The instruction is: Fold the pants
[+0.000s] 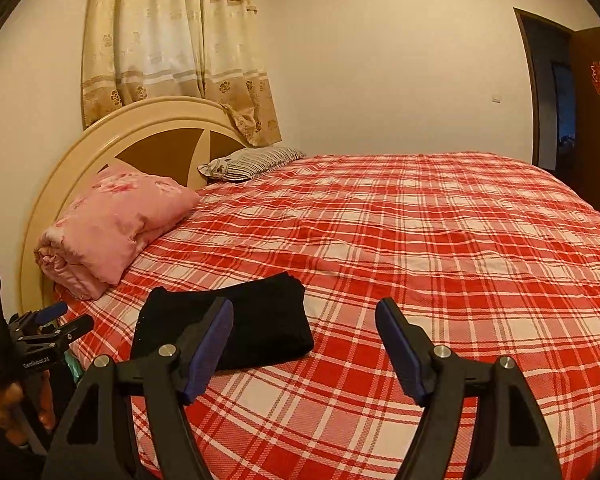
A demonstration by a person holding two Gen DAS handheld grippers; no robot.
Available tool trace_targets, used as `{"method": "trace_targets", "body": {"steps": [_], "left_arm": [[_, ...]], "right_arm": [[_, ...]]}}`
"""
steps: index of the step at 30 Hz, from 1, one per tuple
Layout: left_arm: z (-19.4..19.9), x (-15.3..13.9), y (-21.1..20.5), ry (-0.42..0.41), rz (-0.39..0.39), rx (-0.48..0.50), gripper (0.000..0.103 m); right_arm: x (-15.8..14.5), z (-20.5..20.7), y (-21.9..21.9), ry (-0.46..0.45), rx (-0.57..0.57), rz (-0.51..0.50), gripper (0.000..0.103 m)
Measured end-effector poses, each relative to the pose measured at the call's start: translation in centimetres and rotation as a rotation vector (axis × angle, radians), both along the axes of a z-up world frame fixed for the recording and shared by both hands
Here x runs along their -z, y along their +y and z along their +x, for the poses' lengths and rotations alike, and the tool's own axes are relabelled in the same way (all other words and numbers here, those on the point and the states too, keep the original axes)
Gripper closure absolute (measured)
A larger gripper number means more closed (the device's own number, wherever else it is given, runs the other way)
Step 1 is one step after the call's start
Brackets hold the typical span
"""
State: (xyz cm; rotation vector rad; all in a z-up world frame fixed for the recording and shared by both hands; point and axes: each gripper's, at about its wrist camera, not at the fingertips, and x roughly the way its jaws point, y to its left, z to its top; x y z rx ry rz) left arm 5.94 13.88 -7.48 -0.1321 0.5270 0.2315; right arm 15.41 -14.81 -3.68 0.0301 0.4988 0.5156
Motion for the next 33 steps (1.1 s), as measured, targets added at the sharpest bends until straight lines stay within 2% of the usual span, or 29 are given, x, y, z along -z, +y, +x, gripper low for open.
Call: {"method": "trace_targets", "body": {"steps": [25,33], "left_arm": [[-0.2,-0.4,0.2,-0.008,0.027,-0.012,0.000],[-0.9,-1.5,0.1,-0.063,0.036,-0.013,0.000]], "right_arm": [[0.1,-0.4,0.4,-0.015,-0.019,-0.025,0.027],[-0.2,-0.9,0.8,-0.027,-0.026,-0.032,0.027]]}}
